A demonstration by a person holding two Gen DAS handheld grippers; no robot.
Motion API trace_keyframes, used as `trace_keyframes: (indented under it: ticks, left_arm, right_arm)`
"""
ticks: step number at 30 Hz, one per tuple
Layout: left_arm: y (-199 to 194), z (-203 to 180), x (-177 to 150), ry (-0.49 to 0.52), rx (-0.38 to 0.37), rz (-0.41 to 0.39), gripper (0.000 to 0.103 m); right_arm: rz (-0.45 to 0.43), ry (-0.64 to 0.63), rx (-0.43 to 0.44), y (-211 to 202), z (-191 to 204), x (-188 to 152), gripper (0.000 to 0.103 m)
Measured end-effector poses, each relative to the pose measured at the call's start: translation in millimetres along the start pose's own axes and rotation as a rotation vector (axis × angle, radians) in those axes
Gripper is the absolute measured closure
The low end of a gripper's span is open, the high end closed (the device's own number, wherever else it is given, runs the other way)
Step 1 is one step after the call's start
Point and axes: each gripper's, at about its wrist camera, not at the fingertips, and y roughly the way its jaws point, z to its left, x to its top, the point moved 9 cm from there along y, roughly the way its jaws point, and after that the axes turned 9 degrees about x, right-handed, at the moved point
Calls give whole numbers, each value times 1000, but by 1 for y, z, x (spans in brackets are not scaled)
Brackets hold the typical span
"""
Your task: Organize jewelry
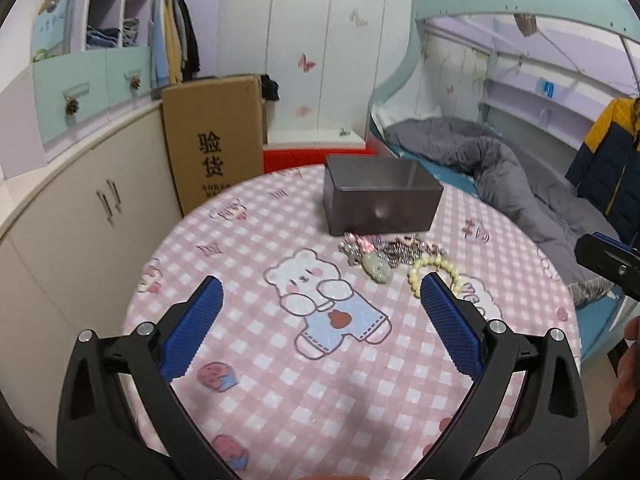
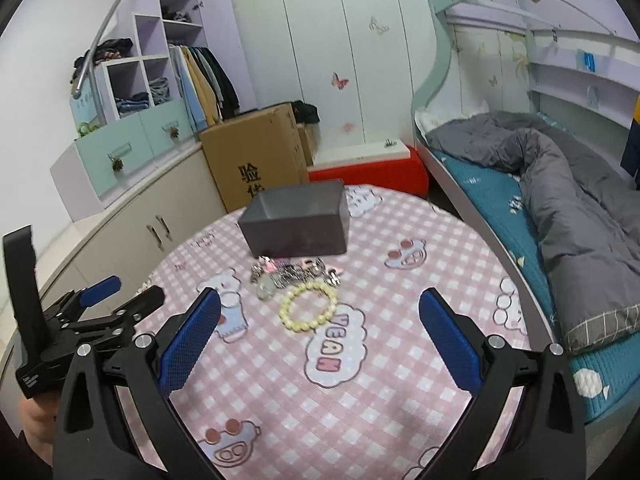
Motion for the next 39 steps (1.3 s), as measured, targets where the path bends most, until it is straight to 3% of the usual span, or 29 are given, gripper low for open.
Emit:
trace_keyframes:
  ticks: [5,11,16,17,18,19,21,28,35,37,38,39]
  left_arm:
    - [43,-25,-5,49,0,75,6]
    - [102,-45,-11,104,70,184,6]
    - [129,-49,-14,83,73,263,10]
    - [132,-50,-14,78,61,269,15]
    - [134,-51,-14,78,49,277,31]
    - [135,-53,-16,70,19,286,38]
    - [133,-51,-14,50,-4,274,61]
    - [125,-35,-19,27,-96,271,81]
    - [125,-33,-22,47,-147,275,79]
    - [127,-38,-18,73,-171,271,49]
    - [129,-40,-17,96,-147,266,21]
    - [134,-38,-17,107,-104,274,19]
  right_arm:
    - [27,22,2,9,-13,-12,7]
    - [64,60,-16,18,-35,-25,7]
    - [87,67,-14,25,-43,-30,7]
    - [92,69,-13,27,-45,-31,7]
    - [95,70,-12,29,-45,-32,7]
    - [99,70,-10,31,-45,-32,7]
    - [107,60,-2,37,-43,-33,7]
    - [125,-20,26,65,-25,-18,7]
    - [206,-144,77,120,3,-9,13]
    - [219,-153,87,129,7,-8,24]
    - [226,-158,93,134,9,-7,27]
    - [228,-158,111,137,11,-5,34]
